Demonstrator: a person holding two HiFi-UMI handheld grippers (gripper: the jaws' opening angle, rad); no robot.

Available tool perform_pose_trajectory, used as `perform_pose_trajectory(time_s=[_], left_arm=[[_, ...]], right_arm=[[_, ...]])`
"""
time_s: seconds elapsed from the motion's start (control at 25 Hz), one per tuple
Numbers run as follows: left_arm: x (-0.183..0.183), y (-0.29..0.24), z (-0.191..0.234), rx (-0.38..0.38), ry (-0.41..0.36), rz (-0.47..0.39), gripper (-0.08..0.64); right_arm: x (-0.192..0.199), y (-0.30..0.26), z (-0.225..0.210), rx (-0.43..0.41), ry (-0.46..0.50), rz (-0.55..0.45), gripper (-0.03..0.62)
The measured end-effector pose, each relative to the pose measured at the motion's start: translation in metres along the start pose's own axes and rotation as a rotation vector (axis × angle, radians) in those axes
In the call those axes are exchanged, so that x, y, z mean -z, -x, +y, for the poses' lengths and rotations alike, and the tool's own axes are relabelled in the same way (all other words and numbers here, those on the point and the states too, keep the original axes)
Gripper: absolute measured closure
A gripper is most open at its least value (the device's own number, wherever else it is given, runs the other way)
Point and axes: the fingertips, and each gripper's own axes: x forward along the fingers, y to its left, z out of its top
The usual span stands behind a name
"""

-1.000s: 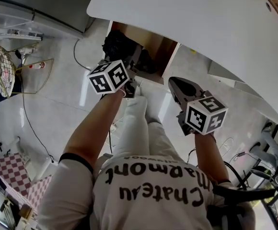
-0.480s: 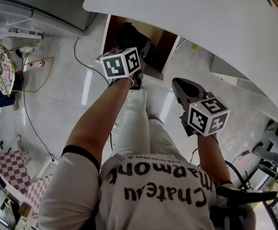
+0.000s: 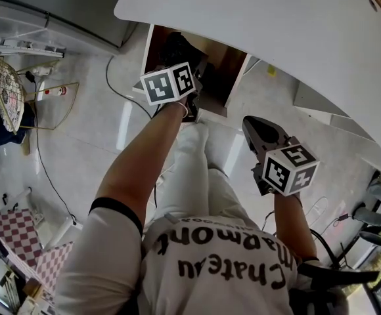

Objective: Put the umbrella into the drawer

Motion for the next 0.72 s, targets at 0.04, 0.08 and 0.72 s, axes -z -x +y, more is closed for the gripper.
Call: perform_pose_trajectory(time_s=[0.04, 0.08, 0.72], left_arm=[[-0.001, -0.001, 0.001, -0.006, 0.003, -0.003, 0.273], [-0.002, -0.002, 0.002, -0.014, 0.007, -0.008, 0.270], [-0.013, -0.022, 0.033, -0.139, 0.159, -0.155, 0.267]], right_arm=[[0.002, 0.000, -0.001, 0.001, 0.000, 0.001, 0.578], [0.004, -0.001, -0.002, 0.002, 0.000, 0.001, 0.578], [0.025, -0.001, -0.028, 0.043, -0.005, 0.008, 0.578]])
